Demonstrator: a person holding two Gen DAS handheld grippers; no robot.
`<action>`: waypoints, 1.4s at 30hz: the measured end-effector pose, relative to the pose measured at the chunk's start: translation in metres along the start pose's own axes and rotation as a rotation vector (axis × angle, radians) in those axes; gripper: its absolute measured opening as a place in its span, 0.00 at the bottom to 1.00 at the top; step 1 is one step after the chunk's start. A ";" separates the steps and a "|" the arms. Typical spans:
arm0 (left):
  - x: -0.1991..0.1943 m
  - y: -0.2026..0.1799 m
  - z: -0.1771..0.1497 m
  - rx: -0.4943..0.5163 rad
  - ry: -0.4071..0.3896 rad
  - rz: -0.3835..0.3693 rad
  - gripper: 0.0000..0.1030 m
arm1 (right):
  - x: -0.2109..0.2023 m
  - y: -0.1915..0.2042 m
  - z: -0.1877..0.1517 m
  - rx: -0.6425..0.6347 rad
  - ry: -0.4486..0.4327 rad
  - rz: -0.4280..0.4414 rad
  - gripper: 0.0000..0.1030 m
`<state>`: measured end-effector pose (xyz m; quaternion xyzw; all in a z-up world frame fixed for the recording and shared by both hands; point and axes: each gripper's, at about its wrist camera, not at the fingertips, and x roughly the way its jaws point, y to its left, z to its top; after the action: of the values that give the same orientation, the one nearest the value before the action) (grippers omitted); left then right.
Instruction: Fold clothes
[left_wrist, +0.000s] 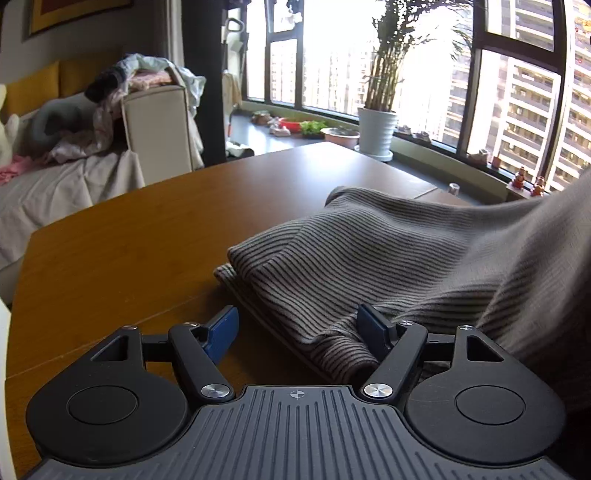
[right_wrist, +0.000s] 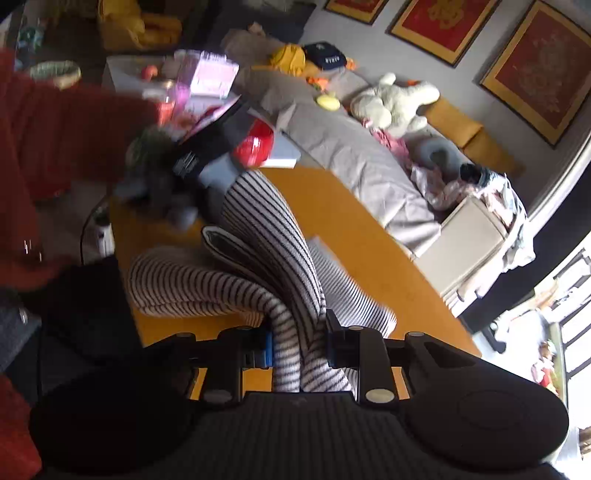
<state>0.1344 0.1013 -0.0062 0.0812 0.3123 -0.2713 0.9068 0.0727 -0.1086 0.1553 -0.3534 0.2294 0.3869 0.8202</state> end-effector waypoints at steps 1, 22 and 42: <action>0.000 0.001 -0.001 0.001 0.000 -0.008 0.73 | 0.005 -0.015 0.009 0.003 -0.012 0.021 0.23; -0.048 0.003 0.059 0.050 -0.250 -0.116 0.85 | 0.171 -0.117 -0.033 0.385 -0.014 0.111 0.49; 0.055 0.015 0.056 0.033 -0.071 -0.095 0.89 | 0.160 -0.118 -0.101 0.599 0.039 -0.295 0.99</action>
<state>0.2076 0.0716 0.0038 0.0715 0.2789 -0.3217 0.9020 0.2517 -0.1628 0.0344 -0.1336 0.2950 0.1724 0.9303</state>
